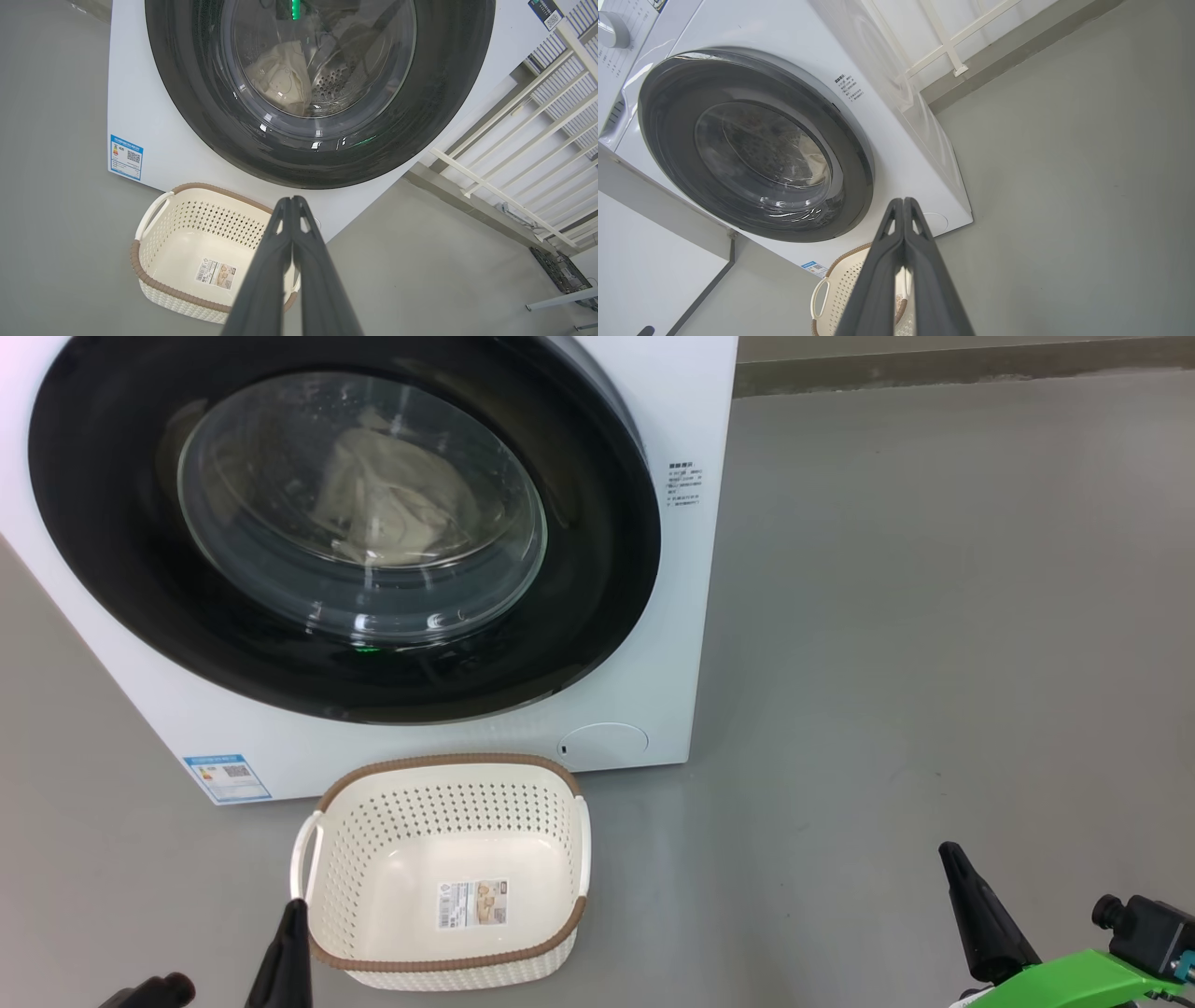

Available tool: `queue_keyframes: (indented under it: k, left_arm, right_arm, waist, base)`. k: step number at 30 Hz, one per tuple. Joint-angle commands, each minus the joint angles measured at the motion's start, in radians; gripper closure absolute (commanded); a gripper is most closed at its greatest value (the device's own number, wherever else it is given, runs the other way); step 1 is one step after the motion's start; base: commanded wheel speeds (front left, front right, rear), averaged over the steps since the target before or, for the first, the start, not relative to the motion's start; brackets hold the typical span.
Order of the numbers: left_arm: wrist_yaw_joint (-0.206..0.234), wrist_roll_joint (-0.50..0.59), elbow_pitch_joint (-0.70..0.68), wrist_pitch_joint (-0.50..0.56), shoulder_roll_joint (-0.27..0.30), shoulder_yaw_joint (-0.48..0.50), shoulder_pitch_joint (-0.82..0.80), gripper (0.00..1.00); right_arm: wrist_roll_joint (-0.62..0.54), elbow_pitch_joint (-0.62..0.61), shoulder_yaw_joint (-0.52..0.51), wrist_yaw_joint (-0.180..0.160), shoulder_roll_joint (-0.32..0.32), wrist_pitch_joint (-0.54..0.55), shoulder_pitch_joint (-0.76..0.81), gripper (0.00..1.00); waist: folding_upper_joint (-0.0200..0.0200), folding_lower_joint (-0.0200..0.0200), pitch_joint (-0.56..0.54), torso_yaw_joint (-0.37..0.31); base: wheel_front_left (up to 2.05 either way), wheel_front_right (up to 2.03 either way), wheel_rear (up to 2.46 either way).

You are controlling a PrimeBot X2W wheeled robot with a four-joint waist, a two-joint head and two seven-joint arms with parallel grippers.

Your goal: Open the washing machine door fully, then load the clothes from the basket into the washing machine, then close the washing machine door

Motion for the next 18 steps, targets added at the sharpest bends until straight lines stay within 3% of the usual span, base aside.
queue_keyframes:
  k: [1, 18]
  left_arm:
    - [-0.013, -0.028, -0.015, 0.003, 0.009, 0.025, -0.044, 1.00]
    - [-0.042, -0.206, 0.015, 0.038, 0.001, 0.065, -0.070, 1.00]
  right_arm:
    - [0.030, -0.016, 0.009, -0.001, -0.013, 0.003, -0.044, 1.00]
    - [0.217, 0.027, 0.007, -0.001, -0.017, 0.012, -0.071, 1.00]
  waist:
    - [0.0000, -0.0001, 0.000, 0.000]
    - [0.0000, -0.0001, 0.001, -0.004]
  base:
    - [0.00, 0.00, 0.00]
    - [0.00, 0.00, 0.00]
